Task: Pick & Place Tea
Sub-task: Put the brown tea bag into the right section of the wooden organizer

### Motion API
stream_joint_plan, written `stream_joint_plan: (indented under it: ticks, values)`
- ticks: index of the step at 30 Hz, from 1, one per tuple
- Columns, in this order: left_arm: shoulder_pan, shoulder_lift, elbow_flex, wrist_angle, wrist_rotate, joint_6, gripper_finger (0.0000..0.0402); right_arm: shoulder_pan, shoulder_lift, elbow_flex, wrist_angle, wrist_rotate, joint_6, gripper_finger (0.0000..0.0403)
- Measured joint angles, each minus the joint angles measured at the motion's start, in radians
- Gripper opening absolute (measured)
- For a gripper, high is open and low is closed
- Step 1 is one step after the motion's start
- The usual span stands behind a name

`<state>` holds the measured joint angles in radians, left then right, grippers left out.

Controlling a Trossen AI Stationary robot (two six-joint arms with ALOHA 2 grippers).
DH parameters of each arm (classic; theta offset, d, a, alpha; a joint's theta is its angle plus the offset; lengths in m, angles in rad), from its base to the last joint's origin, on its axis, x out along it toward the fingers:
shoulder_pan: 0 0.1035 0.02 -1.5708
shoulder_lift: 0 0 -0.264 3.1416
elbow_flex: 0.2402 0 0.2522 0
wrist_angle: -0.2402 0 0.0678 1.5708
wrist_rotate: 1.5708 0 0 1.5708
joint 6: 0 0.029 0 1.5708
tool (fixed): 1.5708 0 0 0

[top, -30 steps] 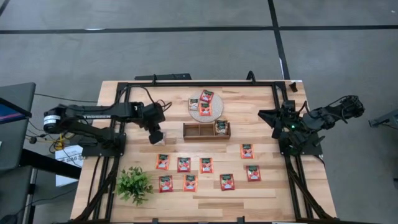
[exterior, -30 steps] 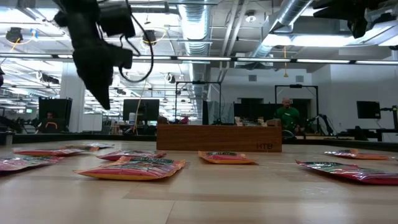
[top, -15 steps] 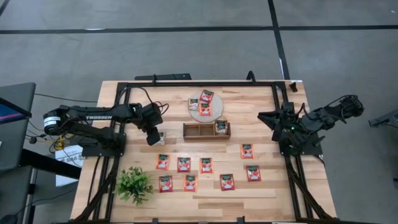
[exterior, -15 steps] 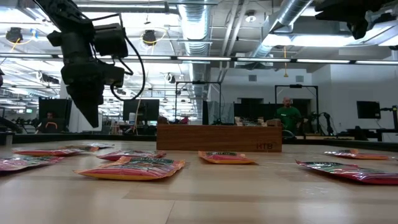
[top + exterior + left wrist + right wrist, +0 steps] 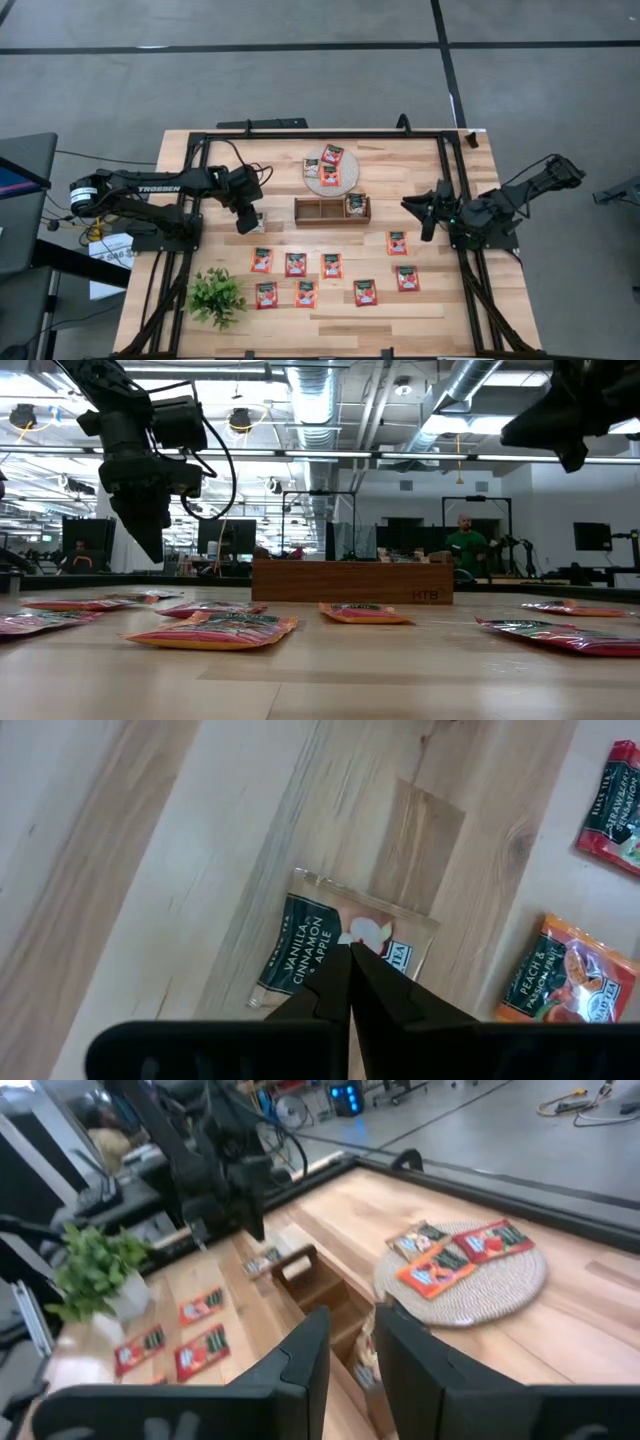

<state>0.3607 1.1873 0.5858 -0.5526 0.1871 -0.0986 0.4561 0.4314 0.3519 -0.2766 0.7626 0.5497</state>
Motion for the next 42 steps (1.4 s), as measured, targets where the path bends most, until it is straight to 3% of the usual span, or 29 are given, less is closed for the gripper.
stream_joint_plan:
  ticks: [12, 16, 21, 28, 42]
  values:
    - [0.0, 0.0, 0.0, 0.003, -0.005, -0.002, 0.0, 0.0, 0.0, 0.0, -0.03, -0.002, 0.054, 0.0076]
    - [0.0, 0.0, 0.0, 0.003, -0.006, -0.002, 0.0, 0.0, -0.007, 0.0, 0.021, -0.038, -0.037, 0.0076]
    - [0.0, 0.0, 0.0, 0.006, -0.01, -0.002, 0.0, 0.0, -0.074, 0.0, 0.052, -0.258, -0.108, 0.0076]
    - [0.0, 0.0, 0.0, 0.032, -0.042, 0.001, 0.0, 0.0, -0.186, -0.012, 0.058, -0.269, -0.139, 0.0076]
    - [0.0, 0.0, 0.0, 0.04, -0.085, 0.027, 0.0, 0.0, -0.375, -0.198, 0.201, -0.339, -0.167, 0.0076]
